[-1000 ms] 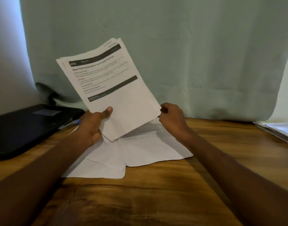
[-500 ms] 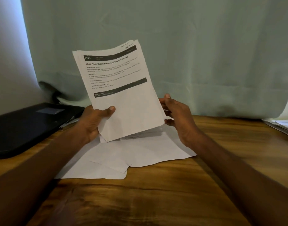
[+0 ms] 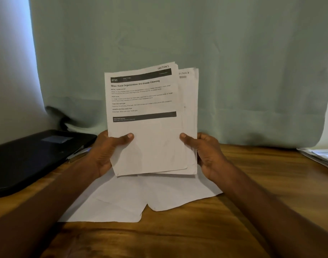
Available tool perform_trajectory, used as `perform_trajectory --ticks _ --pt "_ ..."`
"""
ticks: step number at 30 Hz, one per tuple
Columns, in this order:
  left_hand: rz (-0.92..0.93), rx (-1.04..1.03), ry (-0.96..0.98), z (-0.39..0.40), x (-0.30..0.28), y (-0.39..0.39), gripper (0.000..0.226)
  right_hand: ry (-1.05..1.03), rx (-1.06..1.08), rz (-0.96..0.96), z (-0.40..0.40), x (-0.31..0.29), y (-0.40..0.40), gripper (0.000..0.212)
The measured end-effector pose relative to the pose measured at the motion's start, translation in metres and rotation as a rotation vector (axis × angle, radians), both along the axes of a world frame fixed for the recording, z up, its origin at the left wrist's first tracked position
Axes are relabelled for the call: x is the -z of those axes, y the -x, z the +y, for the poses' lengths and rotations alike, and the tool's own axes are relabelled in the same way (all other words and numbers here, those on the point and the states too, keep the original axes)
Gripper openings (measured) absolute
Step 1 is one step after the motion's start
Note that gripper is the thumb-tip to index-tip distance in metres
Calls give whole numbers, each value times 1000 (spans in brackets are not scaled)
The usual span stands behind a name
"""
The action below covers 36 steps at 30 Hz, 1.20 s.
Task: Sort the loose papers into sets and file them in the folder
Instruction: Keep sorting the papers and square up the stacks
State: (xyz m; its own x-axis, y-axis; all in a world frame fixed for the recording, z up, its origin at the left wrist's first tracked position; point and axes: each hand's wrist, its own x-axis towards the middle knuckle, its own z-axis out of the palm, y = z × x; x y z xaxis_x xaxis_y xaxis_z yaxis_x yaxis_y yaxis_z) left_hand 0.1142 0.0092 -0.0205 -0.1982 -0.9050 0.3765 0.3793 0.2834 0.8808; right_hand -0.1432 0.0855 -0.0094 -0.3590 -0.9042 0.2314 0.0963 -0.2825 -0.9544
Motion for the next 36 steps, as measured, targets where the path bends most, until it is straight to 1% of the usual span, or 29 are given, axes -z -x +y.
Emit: perform_trajectory --ticks 2,3,4,6,8,11,14,15,17,19,21,22,23,26,28,31,33,36 --pt "15 0 -13 1 0 1 55 11 -17 -60 0 0 -2 73" --pt "17 -10 -22 1 0 2 52 19 -23 -92 -1 0 -3 84" --pt "18 -22 -31 0 1 2 50 35 -32 -121 -4 2 -2 86" --pt "26 -66 -49 -1 2 2 49 48 -54 -157 -7 3 -1 78" --pt "43 -119 -63 -3 3 1 50 46 -73 -151 -8 4 -2 74" --pt "57 -163 -80 -5 2 -2 50 47 -81 -144 -11 5 -2 72" --pt "61 -186 -90 -6 1 -4 49 43 -94 -146 -10 4 -2 77" --pt "63 -188 -92 -5 1 -4 49 41 -107 -163 -10 3 -1 72" --pt "69 -190 -98 -5 1 -3 48 31 -111 -198 -10 3 1 48" --pt "74 -194 -107 -6 1 -3 47 27 -81 -189 -10 3 4 33" --pt "73 -196 -114 -6 2 -4 47 51 -42 -154 -9 3 5 28" --pt "72 -195 -115 -7 2 -5 46 63 -29 -151 -8 2 5 29" --pt "72 -193 -117 -6 2 -5 46 75 -17 -167 -7 1 5 35" --pt "79 -201 -128 -6 0 -5 45 113 0 -228 -7 1 8 64" --pt "78 -196 -128 -5 0 -5 45 148 9 -233 -9 2 10 77" --pt "68 -201 -120 -3 1 -4 44 185 -4 -229 -11 3 11 106" --pt "69 -201 -119 -3 0 -4 44 202 -31 -231 -13 3 12 112" --pt "66 -203 -118 -3 -1 -5 43 222 -49 -225 -13 3 11 111"
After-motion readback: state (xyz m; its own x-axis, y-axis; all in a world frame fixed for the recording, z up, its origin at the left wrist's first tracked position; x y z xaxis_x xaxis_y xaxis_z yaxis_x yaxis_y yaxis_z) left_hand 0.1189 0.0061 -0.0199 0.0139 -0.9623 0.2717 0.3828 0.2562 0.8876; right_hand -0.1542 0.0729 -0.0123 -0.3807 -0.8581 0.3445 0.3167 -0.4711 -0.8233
